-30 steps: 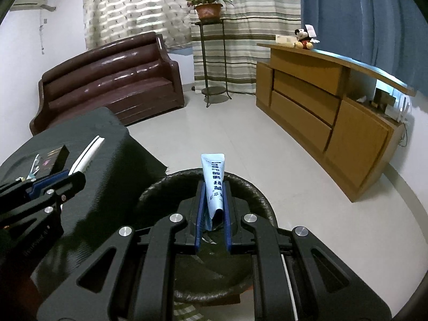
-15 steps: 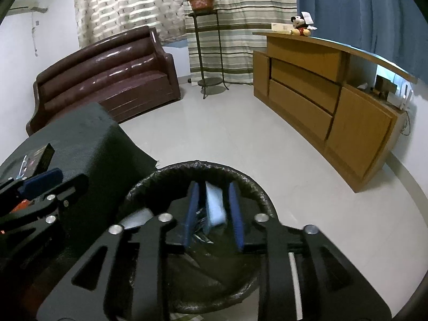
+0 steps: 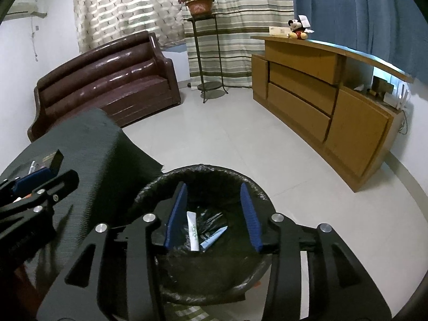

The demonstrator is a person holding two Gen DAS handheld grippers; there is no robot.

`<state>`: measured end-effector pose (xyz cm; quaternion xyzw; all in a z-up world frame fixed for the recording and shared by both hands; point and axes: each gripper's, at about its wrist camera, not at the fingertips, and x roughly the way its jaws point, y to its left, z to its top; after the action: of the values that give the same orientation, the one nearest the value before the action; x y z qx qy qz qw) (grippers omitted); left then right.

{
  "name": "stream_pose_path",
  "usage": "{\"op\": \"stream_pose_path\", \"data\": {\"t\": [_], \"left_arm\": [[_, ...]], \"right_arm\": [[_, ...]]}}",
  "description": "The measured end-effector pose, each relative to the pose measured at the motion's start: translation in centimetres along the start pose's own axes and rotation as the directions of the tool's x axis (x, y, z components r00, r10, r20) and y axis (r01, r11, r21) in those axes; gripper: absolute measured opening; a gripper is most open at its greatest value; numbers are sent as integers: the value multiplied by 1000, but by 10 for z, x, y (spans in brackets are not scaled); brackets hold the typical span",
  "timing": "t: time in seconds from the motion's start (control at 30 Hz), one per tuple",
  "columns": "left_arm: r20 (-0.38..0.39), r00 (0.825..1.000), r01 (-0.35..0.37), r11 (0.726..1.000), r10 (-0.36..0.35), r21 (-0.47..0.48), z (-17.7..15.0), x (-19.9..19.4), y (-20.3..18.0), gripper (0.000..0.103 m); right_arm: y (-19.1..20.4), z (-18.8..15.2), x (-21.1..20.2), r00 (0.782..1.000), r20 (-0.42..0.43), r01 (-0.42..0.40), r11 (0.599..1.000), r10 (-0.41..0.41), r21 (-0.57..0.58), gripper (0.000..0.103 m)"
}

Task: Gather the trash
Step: 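Carry the strip and tube over the black bin and open both grippers, then grasp the printed snack wrapper with the left gripper while the right gripper grasps the red bags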

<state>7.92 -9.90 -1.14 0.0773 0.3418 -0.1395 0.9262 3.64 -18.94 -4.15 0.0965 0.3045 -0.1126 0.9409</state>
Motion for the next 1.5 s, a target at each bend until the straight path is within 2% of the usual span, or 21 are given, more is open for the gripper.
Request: {"op": "stream_pose_path", "data": {"t": [0.17, 0.27, 0.63, 0.97, 1.3, 1.37, 1.5], "left_arm": [[21, 1000, -21, 1000, 22, -15, -6, -18, 18, 61], [26, 999, -43, 999, 44, -31, -11, -28, 33, 62], [16, 987, -157, 981, 160, -110, -36, -56, 104, 63], [-6, 963, -266, 947, 269, -179, -64, -77, 162, 64], [-50, 945, -326, 916, 324, -235, -90, -85, 210, 64], [-59, 942, -333, 910, 329, -245, -93, -86, 217, 64], [-74, 941, -339, 905, 332, -255, -99, -87, 227, 65]], "right_arm": [[14, 0, -12, 999, -8, -34, 999, 34, -13, 54], [27, -3, -17, 997, -22, -69, 997, 69, -22, 57], [88, -17, -35, 989, -54, -146, 983, 140, -112, 57], [140, -25, -47, 976, -76, -214, 961, 203, -177, 57], [191, -29, -51, 955, -96, -295, 933, 280, -208, 59], [202, -30, -51, 951, -103, -308, 927, 292, -215, 65], [221, -36, -44, 947, -133, -316, 918, 291, -241, 65]]}}
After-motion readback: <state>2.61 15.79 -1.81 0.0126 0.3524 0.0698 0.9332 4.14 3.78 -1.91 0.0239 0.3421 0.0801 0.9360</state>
